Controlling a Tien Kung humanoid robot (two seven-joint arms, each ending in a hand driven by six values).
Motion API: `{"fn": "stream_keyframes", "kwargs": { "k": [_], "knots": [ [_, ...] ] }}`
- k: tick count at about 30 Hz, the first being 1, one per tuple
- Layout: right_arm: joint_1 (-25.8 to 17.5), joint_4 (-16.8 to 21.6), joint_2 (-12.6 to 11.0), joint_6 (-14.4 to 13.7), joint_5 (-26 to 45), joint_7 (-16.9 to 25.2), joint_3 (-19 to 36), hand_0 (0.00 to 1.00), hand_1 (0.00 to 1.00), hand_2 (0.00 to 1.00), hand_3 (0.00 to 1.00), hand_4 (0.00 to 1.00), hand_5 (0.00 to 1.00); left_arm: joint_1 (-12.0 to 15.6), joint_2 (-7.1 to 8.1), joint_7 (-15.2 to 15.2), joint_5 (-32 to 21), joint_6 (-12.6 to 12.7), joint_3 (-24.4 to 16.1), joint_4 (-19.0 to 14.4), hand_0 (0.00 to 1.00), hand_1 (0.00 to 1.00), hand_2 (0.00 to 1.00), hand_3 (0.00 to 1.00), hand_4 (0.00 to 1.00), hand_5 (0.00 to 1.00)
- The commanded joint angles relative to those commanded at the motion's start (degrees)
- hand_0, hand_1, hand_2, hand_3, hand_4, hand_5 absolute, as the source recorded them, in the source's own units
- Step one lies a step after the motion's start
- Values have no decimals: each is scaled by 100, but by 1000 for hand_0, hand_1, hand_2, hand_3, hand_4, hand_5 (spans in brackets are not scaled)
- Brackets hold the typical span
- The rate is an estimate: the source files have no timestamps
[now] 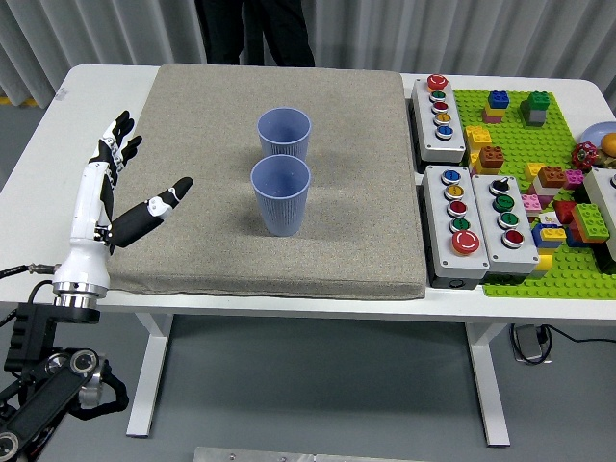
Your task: Pick cup pour cup place
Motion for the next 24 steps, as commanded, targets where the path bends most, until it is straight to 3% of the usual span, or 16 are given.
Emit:
{"fn": "stream_keyframes", "kwargs": {
  "k": [11, 24],
  "knots": [
    [-52, 4, 10, -41, 24, -6, -78, 675, 614, 566, 581, 2, 203, -40, -143, -111, -97, 137, 492, 602, 856, 874, 998, 998, 936, 312],
    [-56, 3, 9, -64, 72, 14, -121, 675, 614, 566, 580, 2, 204, -366, -398, -202, -393, 253, 936, 1262, 858, 878, 998, 998, 939, 307]
  ]
}}
